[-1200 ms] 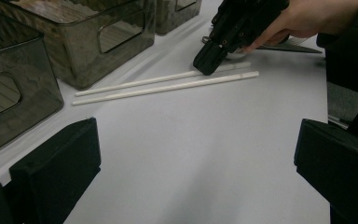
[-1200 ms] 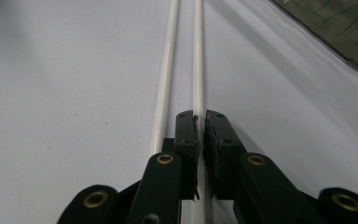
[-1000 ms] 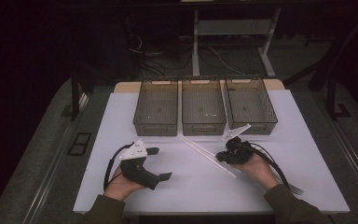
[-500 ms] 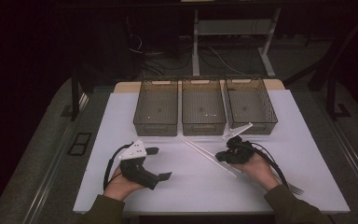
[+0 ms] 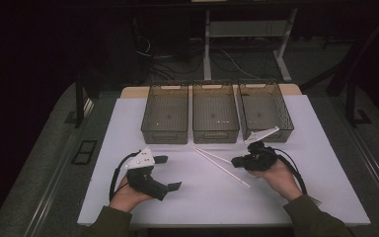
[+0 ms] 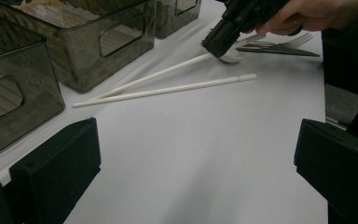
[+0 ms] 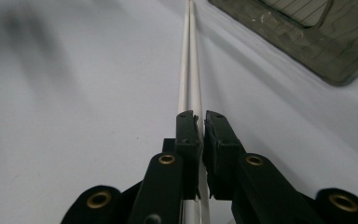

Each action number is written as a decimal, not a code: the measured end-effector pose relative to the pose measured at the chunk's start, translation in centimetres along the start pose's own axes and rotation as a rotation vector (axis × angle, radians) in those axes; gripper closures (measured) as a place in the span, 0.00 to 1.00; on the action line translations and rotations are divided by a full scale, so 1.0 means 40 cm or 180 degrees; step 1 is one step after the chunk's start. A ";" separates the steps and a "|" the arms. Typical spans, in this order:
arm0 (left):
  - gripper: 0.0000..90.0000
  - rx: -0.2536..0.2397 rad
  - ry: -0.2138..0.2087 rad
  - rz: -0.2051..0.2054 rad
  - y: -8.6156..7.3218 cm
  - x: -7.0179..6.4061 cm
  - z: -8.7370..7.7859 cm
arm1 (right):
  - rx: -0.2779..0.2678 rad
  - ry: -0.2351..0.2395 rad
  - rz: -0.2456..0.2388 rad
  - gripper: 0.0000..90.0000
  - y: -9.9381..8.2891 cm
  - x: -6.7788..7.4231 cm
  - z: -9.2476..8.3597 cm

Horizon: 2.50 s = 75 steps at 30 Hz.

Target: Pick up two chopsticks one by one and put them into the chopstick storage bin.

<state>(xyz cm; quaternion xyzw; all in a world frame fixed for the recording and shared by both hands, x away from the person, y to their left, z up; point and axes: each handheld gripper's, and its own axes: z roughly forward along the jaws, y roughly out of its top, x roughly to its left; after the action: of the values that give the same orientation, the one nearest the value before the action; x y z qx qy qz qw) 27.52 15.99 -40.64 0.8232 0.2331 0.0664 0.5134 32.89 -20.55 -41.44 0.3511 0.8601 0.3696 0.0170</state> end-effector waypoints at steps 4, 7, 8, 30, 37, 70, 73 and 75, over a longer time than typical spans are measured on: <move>0.00 -0.0005 -0.0004 0.0001 0.000 0.000 -0.001 | -0.0049 0.0004 0.0000 0.94 0.000 -0.002 -0.014; 0.00 -0.0006 -0.0007 0.0002 0.000 0.001 -0.001 | -0.0107 0.0009 0.0015 0.94 0.000 -0.005 -0.029; 0.00 -0.0011 -0.0007 0.0000 0.000 0.001 -0.001 | -0.0125 0.0011 0.0019 0.94 -0.001 -0.006 -0.035; 0.00 -0.0098 -0.0002 0.0009 -0.010 0.010 0.000 | -0.0539 0.0050 0.0069 0.94 0.002 -0.022 -0.150; 0.00 -0.0067 0.0007 0.0003 -0.020 0.014 0.004 | -0.0621 0.0062 0.0070 0.94 0.022 -0.027 -0.162; 0.00 -0.0133 0.0015 0.0000 -0.012 0.011 0.005 | -0.0805 0.0000 -0.0012 0.94 0.162 0.003 -0.139; 0.00 -0.0139 0.0014 0.0001 -0.011 0.011 0.005 | -0.0805 -0.0029 -0.0013 0.94 0.194 0.004 -0.123; 0.00 -0.0133 0.0017 0.0003 -0.011 0.011 0.006 | -0.0806 -0.0037 -0.0013 0.94 0.201 0.003 -0.119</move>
<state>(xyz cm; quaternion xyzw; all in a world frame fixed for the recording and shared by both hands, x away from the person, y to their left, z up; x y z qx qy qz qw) 27.86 16.16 -41.17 0.8122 0.2326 0.0737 0.5299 36.18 -19.59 -32.73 0.3466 0.8071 0.4732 0.0670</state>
